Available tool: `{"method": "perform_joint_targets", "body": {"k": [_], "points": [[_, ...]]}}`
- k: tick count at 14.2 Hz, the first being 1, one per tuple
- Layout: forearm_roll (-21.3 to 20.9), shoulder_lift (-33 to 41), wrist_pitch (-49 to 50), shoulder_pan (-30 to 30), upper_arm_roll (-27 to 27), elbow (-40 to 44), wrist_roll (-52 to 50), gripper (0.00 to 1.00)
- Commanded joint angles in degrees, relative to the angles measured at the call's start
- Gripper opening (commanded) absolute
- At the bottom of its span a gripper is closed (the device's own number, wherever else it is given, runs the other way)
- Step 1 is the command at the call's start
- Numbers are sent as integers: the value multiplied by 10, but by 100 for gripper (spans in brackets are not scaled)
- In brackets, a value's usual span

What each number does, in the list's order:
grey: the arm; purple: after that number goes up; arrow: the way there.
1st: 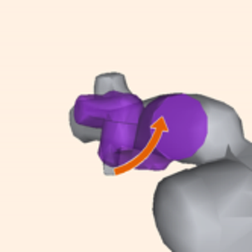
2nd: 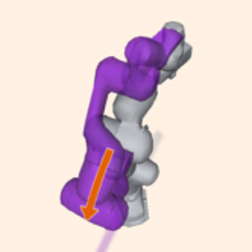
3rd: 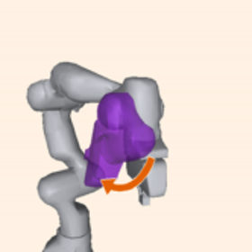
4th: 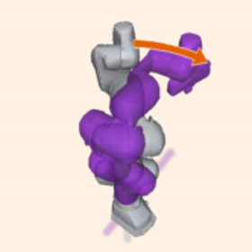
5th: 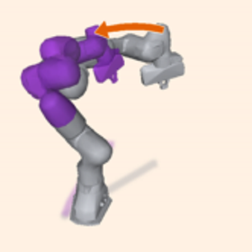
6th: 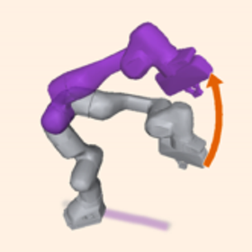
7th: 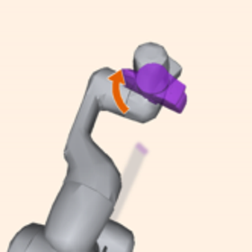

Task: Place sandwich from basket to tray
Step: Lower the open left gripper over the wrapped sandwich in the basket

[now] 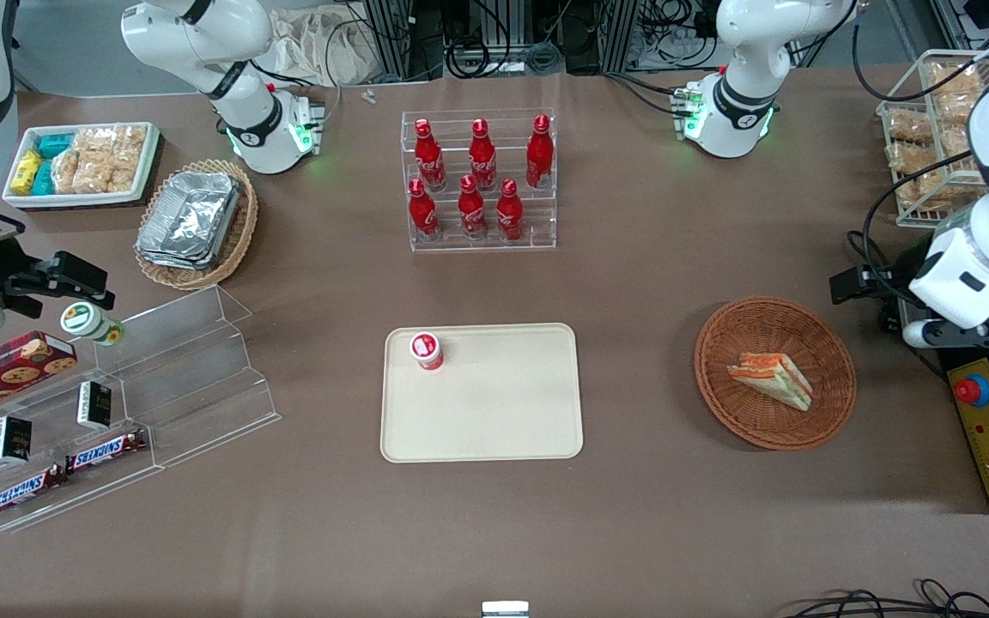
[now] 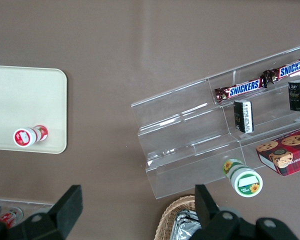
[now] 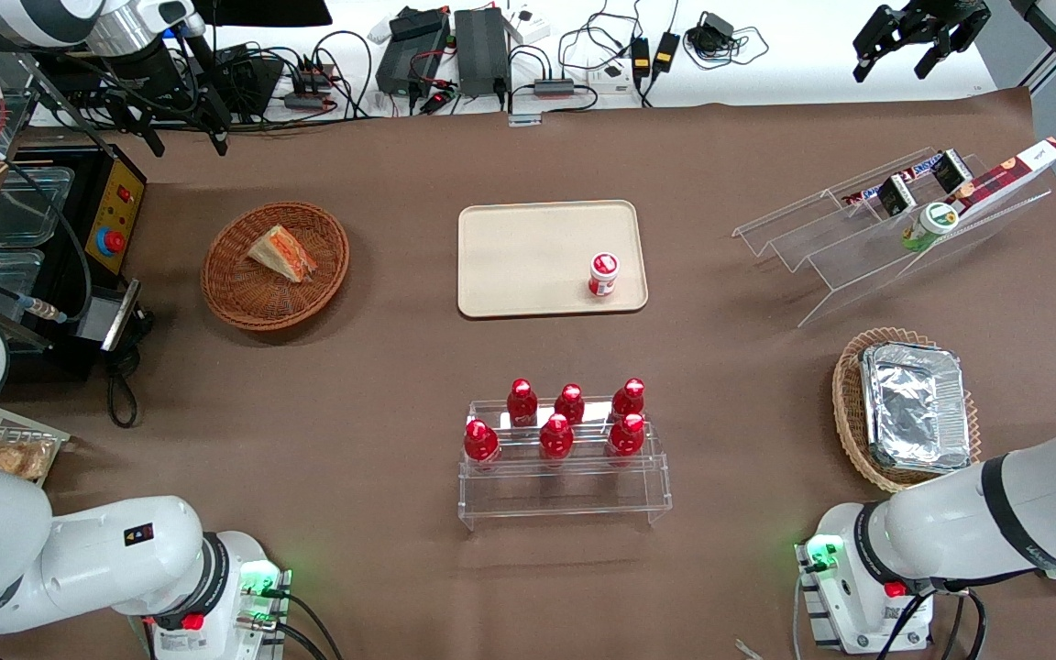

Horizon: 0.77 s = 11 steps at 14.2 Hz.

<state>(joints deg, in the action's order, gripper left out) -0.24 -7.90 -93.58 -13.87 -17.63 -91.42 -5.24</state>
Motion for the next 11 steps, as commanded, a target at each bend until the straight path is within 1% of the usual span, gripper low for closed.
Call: {"method": "perform_joint_targets", "body": {"k": [1,3,5,6,8,10,11], "points": [[-2,-19,19,6,3,27,-7,100],[-5,-34,20,7,1,35,-14,100],[-42,-34,8,9,-1,13,-98,100],[-36,-33,-22,9,-1,-1,-135,100],[-7,-26,-76,6,0,-50,-203,100],[5,-19,-131,5,2,-99,-266,100],[6,-19,-153,4,2,-116,-331,100]]}}
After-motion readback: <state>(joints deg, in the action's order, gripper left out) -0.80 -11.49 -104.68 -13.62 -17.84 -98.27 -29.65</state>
